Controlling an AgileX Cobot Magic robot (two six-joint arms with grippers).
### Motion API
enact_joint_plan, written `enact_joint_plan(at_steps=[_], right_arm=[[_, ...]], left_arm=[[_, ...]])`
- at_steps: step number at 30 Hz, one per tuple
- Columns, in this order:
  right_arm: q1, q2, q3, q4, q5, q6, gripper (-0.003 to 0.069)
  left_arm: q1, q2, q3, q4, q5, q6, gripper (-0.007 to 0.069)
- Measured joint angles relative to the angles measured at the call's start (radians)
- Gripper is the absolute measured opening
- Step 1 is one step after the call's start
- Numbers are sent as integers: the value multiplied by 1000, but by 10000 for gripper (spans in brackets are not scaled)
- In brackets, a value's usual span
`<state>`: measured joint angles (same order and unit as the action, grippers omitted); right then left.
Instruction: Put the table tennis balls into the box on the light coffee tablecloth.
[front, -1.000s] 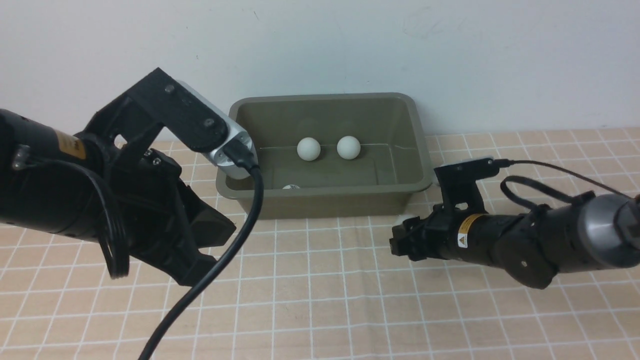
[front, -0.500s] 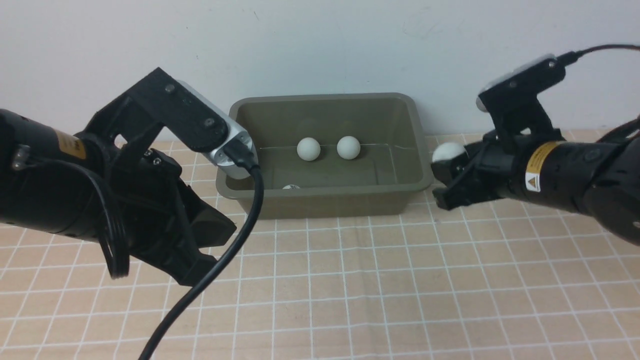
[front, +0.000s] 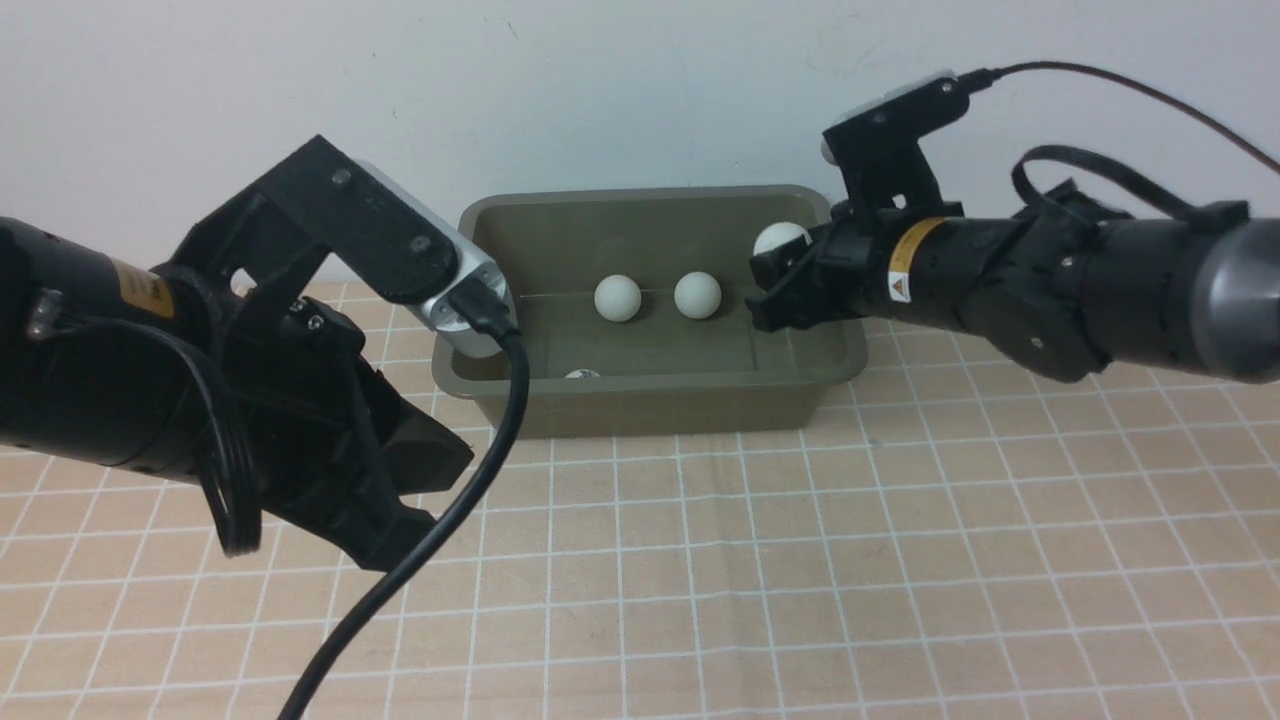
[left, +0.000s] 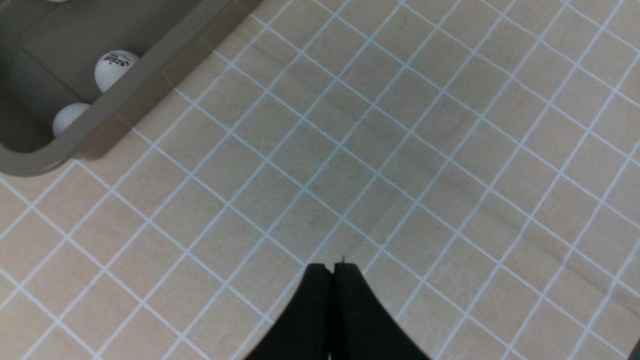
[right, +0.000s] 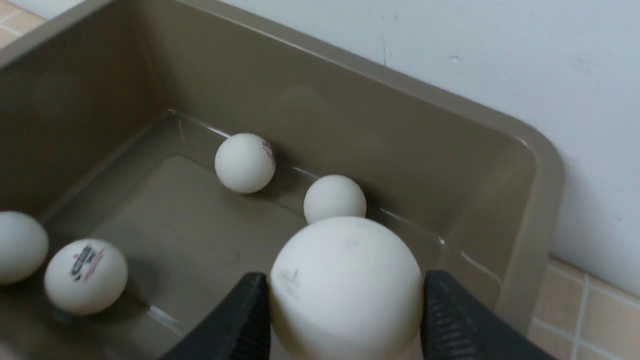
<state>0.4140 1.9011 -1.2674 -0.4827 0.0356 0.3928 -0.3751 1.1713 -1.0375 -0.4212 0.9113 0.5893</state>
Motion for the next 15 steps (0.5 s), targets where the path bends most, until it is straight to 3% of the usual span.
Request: enact_joint_plan(at_steps=[7,11,15], right_arm=[[4,35,-41,-27,18,0,506],[4,-6,-44,-89,52,0,517],[4,-143,-46,-173,153,0,476]], left_arm=[[0,0,0,0,-1,0,-69],[0,0,0,0,-1,0,-69],[0,0,0,0,-1,0,-69]])
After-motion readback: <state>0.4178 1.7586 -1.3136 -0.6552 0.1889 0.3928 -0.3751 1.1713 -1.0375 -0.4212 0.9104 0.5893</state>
